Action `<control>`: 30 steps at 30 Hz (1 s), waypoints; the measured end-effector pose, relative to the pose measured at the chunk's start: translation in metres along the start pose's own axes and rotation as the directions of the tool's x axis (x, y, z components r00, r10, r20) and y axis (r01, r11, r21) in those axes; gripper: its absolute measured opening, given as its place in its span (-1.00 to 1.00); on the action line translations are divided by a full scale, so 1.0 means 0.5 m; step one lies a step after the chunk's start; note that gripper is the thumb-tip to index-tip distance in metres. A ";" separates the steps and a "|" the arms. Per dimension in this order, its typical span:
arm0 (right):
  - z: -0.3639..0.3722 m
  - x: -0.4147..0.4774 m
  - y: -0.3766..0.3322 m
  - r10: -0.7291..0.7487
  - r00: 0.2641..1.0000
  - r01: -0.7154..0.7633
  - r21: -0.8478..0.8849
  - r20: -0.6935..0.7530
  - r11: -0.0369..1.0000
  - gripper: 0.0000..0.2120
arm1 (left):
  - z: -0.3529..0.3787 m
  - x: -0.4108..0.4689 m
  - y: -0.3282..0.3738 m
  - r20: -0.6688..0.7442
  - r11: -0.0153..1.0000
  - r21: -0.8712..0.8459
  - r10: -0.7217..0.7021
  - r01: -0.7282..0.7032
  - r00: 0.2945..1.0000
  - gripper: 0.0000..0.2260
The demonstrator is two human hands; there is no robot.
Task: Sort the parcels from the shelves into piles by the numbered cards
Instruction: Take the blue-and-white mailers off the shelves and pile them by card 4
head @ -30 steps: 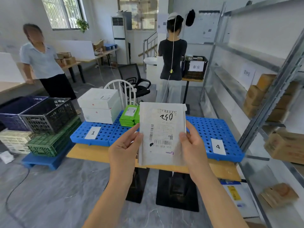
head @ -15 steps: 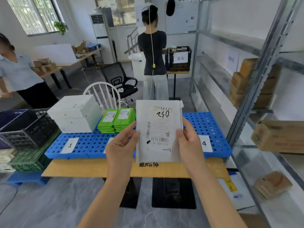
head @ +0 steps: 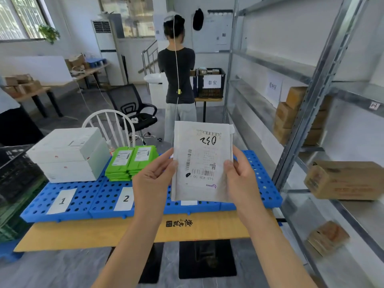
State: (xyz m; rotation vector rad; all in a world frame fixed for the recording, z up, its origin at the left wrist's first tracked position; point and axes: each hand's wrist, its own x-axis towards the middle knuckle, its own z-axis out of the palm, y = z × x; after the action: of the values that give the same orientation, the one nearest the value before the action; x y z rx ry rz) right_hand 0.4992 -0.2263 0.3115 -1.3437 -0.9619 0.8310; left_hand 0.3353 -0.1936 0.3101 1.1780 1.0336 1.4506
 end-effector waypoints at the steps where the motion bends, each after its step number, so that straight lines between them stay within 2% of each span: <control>1: 0.012 0.007 0.001 -0.002 1.000 0.002 -0.009 -0.005 1.000 -0.63 | -0.007 0.011 -0.003 0.002 1.000 -0.011 0.002 -0.002 1.000 -0.71; 11: 0.192 0.101 0.000 -0.009 1.000 0.008 -0.069 -0.014 0.998 -0.63 | -0.124 0.173 -0.026 0.016 0.993 -0.114 -0.024 0.025 1.000 -0.72; 21: 0.375 0.187 0.016 0.041 0.999 -0.043 -0.108 -0.028 0.993 -0.64 | -0.250 0.330 -0.054 0.021 0.991 -0.118 -0.063 0.065 0.998 -0.72; 30: 0.446 0.231 0.049 0.092 0.994 -0.099 -0.136 -0.058 0.986 -0.65 | -0.297 0.397 -0.098 0.035 0.984 -0.132 -0.112 0.116 0.993 -0.70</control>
State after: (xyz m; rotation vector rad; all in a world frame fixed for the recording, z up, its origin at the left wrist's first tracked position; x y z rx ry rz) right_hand 0.3422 -0.0297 0.2928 -1.5340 -0.9348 0.8095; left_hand 0.1836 0.0047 0.2696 1.0236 0.9535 1.3880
